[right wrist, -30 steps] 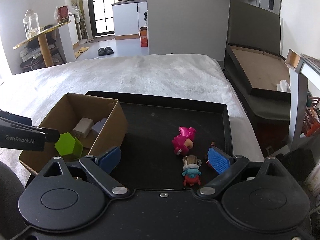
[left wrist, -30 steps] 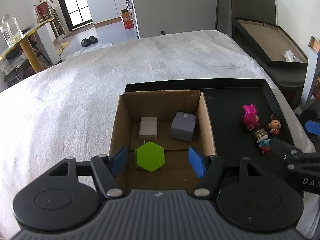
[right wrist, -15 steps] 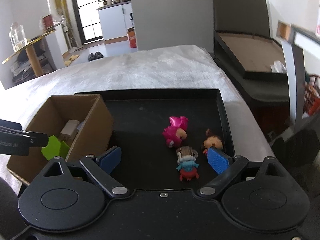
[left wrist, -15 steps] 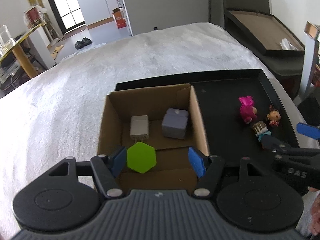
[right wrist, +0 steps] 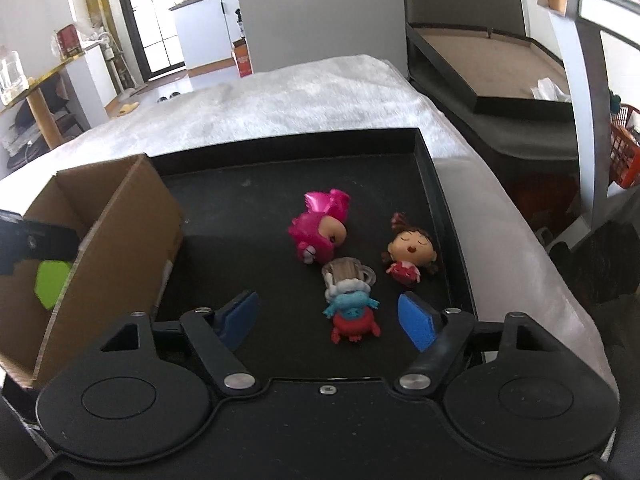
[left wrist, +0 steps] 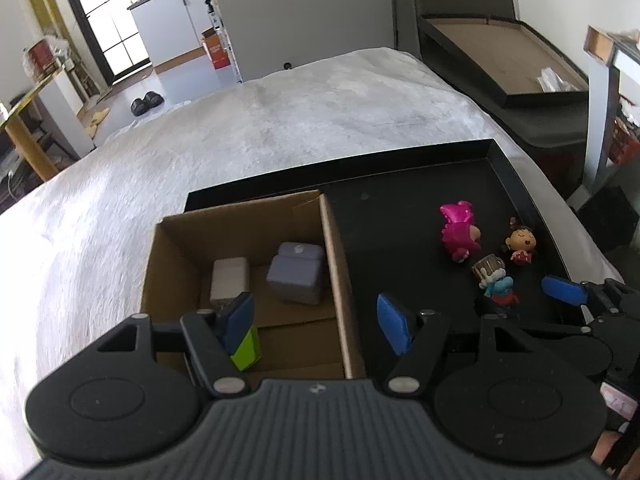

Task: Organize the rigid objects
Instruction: 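Move the right gripper to the blue-and-red doll holding a mug and close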

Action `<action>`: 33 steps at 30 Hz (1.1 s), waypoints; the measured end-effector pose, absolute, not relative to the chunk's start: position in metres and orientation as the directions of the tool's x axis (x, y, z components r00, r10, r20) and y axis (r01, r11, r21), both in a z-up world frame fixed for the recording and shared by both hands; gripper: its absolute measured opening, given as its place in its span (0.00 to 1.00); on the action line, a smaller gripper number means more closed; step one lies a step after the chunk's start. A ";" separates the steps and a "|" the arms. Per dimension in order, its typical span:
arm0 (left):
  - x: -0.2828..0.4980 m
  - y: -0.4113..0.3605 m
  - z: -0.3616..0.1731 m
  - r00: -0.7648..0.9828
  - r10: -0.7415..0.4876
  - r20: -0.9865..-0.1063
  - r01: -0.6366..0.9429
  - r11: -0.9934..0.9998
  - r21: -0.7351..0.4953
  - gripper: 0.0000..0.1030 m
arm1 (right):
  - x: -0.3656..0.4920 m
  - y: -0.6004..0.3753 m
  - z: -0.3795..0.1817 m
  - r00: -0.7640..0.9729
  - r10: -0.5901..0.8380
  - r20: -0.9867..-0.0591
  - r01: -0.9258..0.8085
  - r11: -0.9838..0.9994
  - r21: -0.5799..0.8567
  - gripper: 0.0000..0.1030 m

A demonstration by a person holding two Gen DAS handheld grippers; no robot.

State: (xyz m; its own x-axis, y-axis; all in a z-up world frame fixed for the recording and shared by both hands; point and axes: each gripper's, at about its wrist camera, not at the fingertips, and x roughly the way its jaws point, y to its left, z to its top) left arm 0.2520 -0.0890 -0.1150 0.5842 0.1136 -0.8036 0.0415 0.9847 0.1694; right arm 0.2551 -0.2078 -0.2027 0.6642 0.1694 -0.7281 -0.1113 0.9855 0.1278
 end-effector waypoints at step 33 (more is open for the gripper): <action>0.279 -0.131 -0.159 0.548 0.254 -0.797 0.086 0.931 0.356 0.65 | 0.266 -0.206 -0.228 0.630 0.154 -0.761 -0.141 0.987 0.083 0.36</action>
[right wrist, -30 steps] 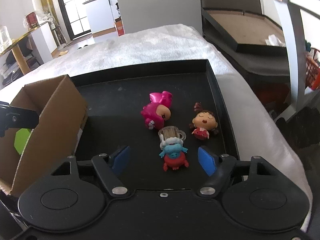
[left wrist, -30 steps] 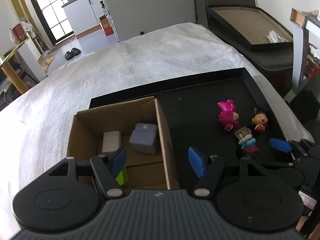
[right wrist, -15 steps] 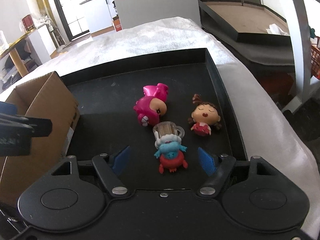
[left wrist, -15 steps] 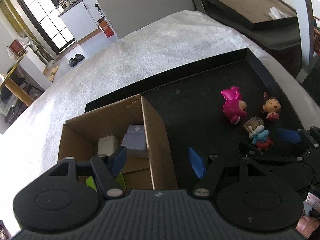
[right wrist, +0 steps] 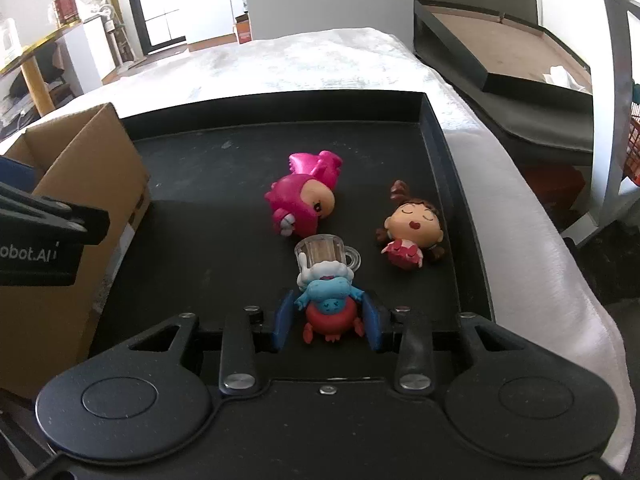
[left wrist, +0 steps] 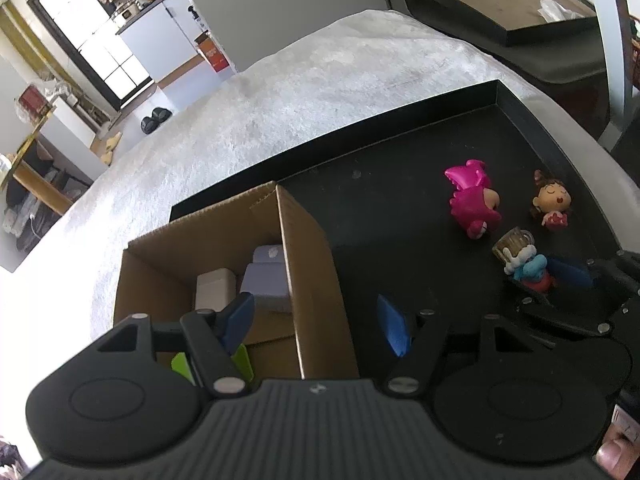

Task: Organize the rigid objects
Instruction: 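Move the right gripper to the blue-and-red doll holding a mug and close, then lift the blue-and-red doll with the right gripper and carry it over the box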

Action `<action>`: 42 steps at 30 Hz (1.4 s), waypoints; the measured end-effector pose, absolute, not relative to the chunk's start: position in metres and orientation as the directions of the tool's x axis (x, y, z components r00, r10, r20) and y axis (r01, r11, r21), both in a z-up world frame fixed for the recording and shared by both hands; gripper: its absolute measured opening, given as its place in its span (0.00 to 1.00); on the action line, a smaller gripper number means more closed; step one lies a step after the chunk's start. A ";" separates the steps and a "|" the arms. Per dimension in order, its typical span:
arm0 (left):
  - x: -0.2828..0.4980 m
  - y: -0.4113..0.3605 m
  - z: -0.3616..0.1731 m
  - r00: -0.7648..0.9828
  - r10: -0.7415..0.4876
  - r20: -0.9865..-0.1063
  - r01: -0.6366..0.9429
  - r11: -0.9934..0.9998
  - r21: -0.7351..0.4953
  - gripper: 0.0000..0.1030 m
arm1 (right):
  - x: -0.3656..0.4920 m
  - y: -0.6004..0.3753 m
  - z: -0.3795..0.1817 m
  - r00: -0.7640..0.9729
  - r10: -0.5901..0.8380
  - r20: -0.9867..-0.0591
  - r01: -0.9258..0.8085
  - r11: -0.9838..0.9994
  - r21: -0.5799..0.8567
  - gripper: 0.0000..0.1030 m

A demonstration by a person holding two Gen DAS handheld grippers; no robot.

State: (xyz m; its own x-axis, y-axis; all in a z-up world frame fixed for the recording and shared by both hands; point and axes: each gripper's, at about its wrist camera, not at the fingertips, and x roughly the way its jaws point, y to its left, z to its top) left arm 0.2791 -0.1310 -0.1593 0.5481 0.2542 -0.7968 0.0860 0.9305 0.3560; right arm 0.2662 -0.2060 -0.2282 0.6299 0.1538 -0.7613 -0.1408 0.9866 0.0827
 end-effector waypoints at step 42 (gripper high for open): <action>0.220 -0.036 -0.098 0.584 0.205 -0.785 -0.053 0.975 0.215 0.65 | 0.225 -0.153 -0.129 0.716 0.194 -0.670 -0.238 0.971 0.026 0.36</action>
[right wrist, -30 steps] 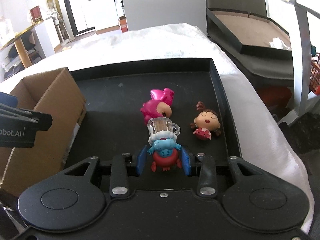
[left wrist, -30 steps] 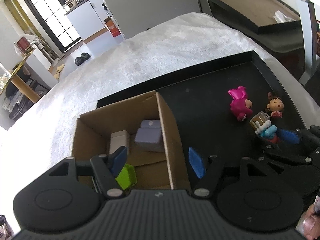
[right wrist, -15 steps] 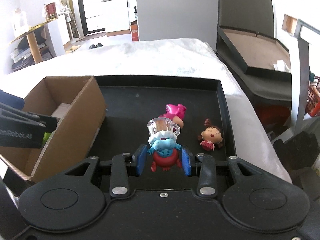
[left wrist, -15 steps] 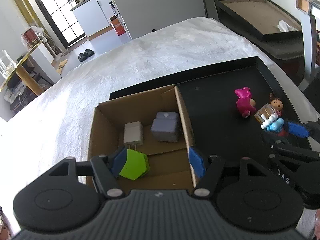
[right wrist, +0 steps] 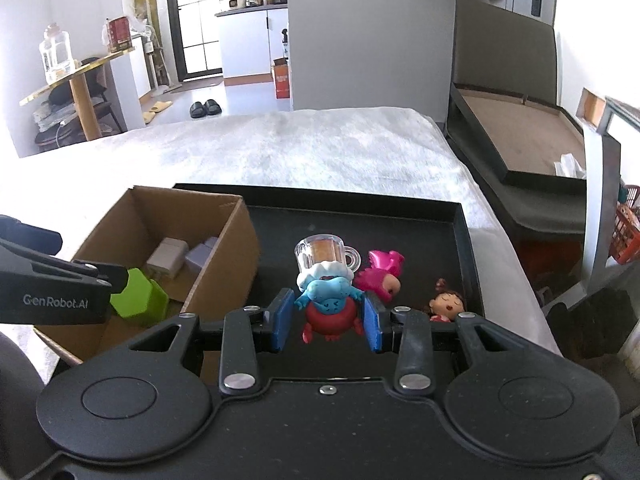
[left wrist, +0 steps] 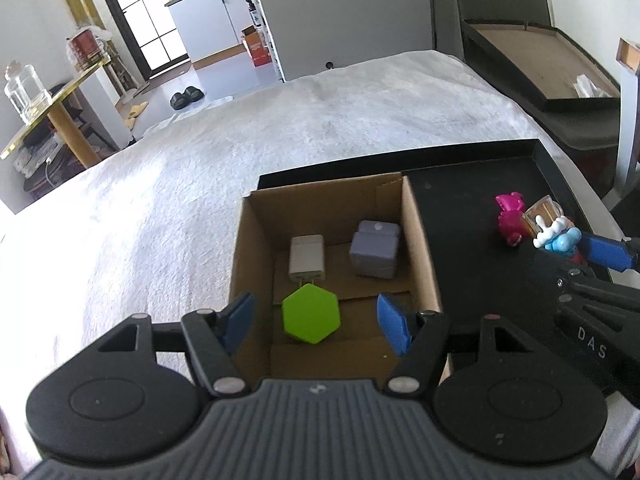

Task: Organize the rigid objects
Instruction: 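Lift the blue-and-red doll with the right gripper and carry it over the box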

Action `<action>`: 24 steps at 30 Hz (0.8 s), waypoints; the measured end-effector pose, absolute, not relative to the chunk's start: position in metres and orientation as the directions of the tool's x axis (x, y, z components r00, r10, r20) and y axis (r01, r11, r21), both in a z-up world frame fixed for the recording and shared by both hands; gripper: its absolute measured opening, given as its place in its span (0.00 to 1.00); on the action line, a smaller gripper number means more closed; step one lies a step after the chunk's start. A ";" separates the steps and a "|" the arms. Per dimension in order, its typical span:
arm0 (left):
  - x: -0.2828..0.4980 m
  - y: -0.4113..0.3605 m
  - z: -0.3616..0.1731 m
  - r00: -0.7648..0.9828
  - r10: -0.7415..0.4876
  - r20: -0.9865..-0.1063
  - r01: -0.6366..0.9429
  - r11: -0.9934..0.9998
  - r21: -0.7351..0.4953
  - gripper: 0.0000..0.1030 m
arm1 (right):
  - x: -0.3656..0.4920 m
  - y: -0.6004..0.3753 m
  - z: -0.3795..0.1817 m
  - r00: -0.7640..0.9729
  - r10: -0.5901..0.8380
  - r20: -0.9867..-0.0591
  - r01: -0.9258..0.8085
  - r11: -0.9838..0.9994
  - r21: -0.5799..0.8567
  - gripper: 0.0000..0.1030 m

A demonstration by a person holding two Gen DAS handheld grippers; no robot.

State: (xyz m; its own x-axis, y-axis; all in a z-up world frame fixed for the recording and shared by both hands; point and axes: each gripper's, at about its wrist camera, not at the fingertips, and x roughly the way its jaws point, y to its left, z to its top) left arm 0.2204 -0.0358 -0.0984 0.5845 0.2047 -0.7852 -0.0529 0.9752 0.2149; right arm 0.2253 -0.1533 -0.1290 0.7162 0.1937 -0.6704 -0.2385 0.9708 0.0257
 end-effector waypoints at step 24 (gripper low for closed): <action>0.207 0.027 -0.106 0.579 0.144 -0.802 -0.124 0.988 0.087 0.65 | 0.219 -0.100 -0.110 0.710 0.185 -0.679 -0.302 0.952 -0.056 0.36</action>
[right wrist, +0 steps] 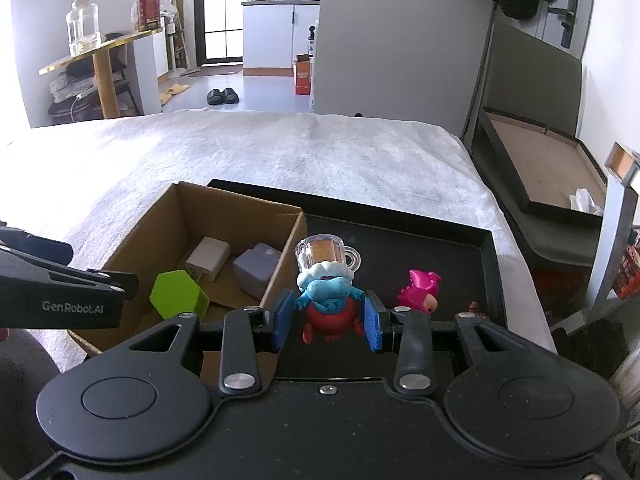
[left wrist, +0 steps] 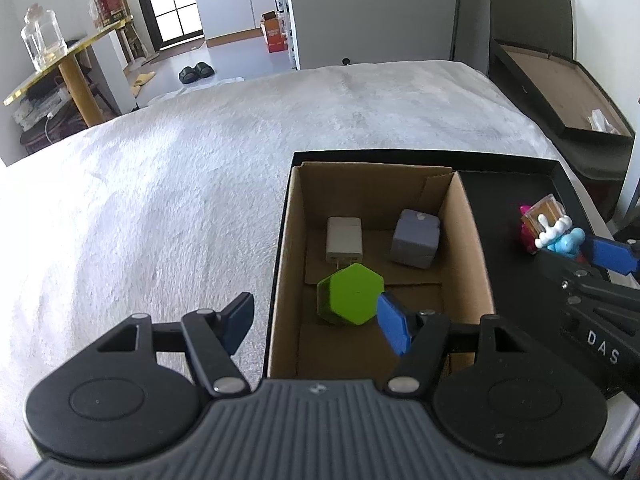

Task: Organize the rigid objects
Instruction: 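Lift the blue-and-red doll with the right gripper and carry it over the box, then lower the doll into the box and open the right gripper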

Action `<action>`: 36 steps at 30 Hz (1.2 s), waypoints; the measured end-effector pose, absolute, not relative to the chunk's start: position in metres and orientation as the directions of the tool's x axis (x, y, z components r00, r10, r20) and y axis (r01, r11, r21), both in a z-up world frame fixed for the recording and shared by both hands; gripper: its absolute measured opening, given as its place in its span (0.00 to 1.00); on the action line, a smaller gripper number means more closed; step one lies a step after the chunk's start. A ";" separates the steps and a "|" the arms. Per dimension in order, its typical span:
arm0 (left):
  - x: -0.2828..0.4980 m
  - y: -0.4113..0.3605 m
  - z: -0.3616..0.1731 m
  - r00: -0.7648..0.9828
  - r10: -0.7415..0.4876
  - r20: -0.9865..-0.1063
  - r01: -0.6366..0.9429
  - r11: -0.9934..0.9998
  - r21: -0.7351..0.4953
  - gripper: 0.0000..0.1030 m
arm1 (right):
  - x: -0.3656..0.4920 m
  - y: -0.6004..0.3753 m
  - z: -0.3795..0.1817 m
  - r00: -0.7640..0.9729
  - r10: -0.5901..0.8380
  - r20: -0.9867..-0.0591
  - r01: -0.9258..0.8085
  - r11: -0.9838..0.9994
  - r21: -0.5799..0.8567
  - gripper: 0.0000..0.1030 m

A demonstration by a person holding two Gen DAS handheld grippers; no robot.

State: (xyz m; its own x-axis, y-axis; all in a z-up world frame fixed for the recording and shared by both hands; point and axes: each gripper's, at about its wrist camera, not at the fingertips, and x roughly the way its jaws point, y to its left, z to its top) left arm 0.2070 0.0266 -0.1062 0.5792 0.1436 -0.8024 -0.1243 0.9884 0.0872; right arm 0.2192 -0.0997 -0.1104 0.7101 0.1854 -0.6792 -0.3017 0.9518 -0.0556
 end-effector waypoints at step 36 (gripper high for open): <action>0.217 0.076 -0.151 0.558 0.039 -0.829 -0.192 0.978 -0.083 0.15 | 0.242 -0.015 -0.132 0.650 0.138 -0.747 -0.424 0.882 -0.206 0.36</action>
